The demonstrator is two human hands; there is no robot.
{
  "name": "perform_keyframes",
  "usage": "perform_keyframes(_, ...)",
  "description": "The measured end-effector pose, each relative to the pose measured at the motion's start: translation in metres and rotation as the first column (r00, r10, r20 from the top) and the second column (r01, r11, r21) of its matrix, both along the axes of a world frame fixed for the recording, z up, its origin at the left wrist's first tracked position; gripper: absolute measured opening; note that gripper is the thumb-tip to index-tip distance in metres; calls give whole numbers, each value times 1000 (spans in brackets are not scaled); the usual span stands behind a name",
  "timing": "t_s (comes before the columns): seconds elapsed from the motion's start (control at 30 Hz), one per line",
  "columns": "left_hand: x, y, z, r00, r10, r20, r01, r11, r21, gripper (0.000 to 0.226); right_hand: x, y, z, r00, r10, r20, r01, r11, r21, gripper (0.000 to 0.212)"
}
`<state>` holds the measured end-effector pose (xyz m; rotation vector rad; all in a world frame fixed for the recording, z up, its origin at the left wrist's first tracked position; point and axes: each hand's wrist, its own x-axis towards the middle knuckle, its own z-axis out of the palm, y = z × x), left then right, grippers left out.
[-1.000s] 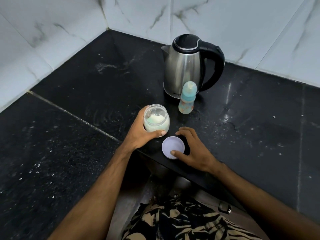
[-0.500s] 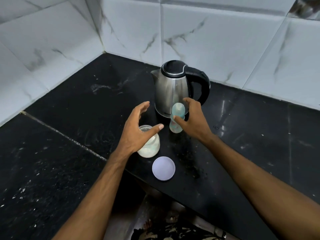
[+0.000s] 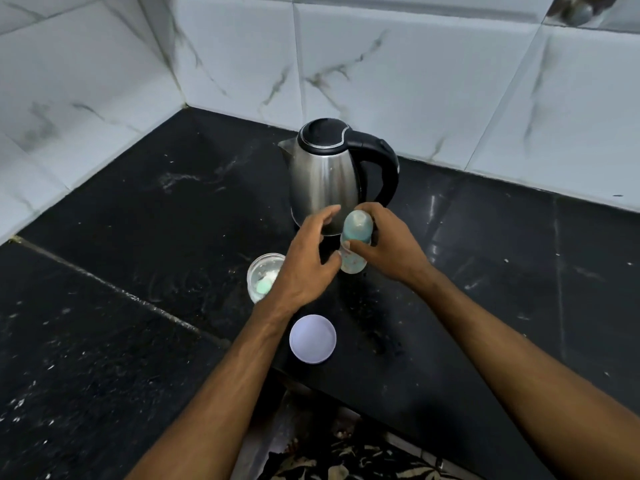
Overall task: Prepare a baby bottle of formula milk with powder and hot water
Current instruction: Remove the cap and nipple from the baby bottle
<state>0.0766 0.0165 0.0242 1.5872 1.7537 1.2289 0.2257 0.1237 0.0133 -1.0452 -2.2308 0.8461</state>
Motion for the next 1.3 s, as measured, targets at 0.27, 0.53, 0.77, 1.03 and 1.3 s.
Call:
perform_keyframes(0.27, 49, 14, -46, 980, -4, 198, 23, 995, -95, 76, 38, -21, -6, 999, -21, 45, 22, 1000, -12, 54)
perform_keyframes(0.53, 70, 16, -59, 975, 24, 222, 13, 987, -161, 53, 51, -35, -14, 999, -43, 30, 44, 999, -12, 58)
perform_keyframes(0.77, 70, 16, -64, 985, 29, 173, -3, 989, -149, 52, 49, -41, -13, 996, -93, -14, 93, 996, 8, 59)
perform_keyframes(1.03, 65, 19, -68, 991, -7, 134, 24, 992, -126, 56, 50, -40, -18, 997, -61, -54, 63, 997, 41, 57)
perform_keyframes(1.3, 64, 19, -71, 987, -7, 163, 28, 991, -131, 57, 52, -39, -21, 991, -24, -128, 28, 999, 30, 57)
